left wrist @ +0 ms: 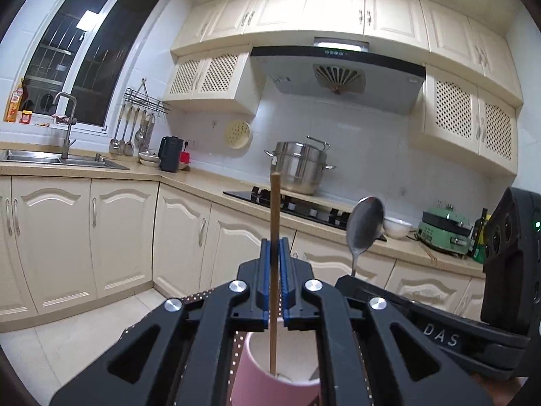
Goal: Organize utensils
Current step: 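Carry the spoon and chopstick over the pink cup and drop them in, then lower both tools back to the pile and grasp one chopstick each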
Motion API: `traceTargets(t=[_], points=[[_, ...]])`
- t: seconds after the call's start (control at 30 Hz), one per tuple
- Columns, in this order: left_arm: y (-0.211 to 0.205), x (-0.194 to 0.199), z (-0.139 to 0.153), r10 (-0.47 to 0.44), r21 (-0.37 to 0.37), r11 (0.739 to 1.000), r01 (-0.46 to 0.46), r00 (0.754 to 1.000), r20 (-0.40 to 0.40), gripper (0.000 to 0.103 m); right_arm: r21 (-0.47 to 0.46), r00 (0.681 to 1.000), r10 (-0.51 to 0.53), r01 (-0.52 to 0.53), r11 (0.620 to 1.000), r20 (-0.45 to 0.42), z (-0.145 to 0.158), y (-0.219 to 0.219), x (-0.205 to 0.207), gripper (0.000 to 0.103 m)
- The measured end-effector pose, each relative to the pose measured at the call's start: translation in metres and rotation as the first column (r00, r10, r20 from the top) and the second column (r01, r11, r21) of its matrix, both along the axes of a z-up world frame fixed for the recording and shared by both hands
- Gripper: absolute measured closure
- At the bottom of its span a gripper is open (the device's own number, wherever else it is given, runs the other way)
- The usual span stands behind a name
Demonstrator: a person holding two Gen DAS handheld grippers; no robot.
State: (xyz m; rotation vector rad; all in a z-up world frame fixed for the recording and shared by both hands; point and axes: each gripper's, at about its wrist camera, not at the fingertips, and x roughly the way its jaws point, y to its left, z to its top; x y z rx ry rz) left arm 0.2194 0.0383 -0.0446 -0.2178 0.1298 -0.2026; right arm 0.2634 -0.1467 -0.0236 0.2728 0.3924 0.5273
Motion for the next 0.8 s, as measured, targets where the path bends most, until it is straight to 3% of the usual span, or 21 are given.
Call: traceTargets(t=[0.23, 0.3, 0.47, 0.63, 0.67, 0.7, 0.77, 0.8], points=[[-0.003, -0.006, -0.007, -0.026, 0.025, 0.999, 0.029, 0.995, -0.092, 0.094, -0.048, 0.999, -0.021, 0.019, 0.999, -0.030, -0.010, 0.003, -0.014, 0.098], [-0.002, -0.008, -0.010, -0.023, 0.030, 0.999, 0.027, 0.992, -0.124, 0.071, -0.069, 0.999, -0.031, 0.029, 0.997, -0.034, -0.013, 0.005, -0.017, 0.098], [0.004, -0.016, -0.011, -0.027, 0.022, 0.999, 0.031, 0.987, -0.158, 0.054, -0.072, 0.998, -0.048, 0.045, 0.996, -0.044, -0.012, 0.007, -0.021, 0.098], [0.012, -0.026, -0.010, -0.036, 0.007, 0.999, 0.039, 0.979, -0.199, 0.045, -0.070, 0.996, -0.062, 0.057, 0.996, -0.067, -0.010, 0.009, -0.024, 0.096], [0.013, -0.027, -0.010, -0.037, 0.005, 0.999, 0.039, 0.977, -0.209, 0.043, -0.073, 0.996, -0.065, 0.060, 0.996, -0.068, -0.010, 0.009, -0.024, 0.087], [0.016, -0.029, -0.010, -0.040, 0.000, 0.999, 0.041, 0.975, -0.218, 0.042, -0.074, 0.995, -0.071, 0.066, 0.995, -0.068, -0.010, 0.009, -0.025, 0.064], [0.021, -0.033, -0.010, -0.045, -0.024, 0.999, 0.040, 0.972, -0.232, 0.040, -0.072, 0.993, -0.100, 0.096, 0.993, -0.057, -0.009, 0.007, -0.029, 0.050], [0.025, -0.036, -0.009, -0.046, -0.030, 0.999, 0.040, 0.968, -0.248, 0.040, -0.061, 0.994, -0.093, 0.090, 0.994, -0.051, -0.009, 0.005, -0.031, 0.050]])
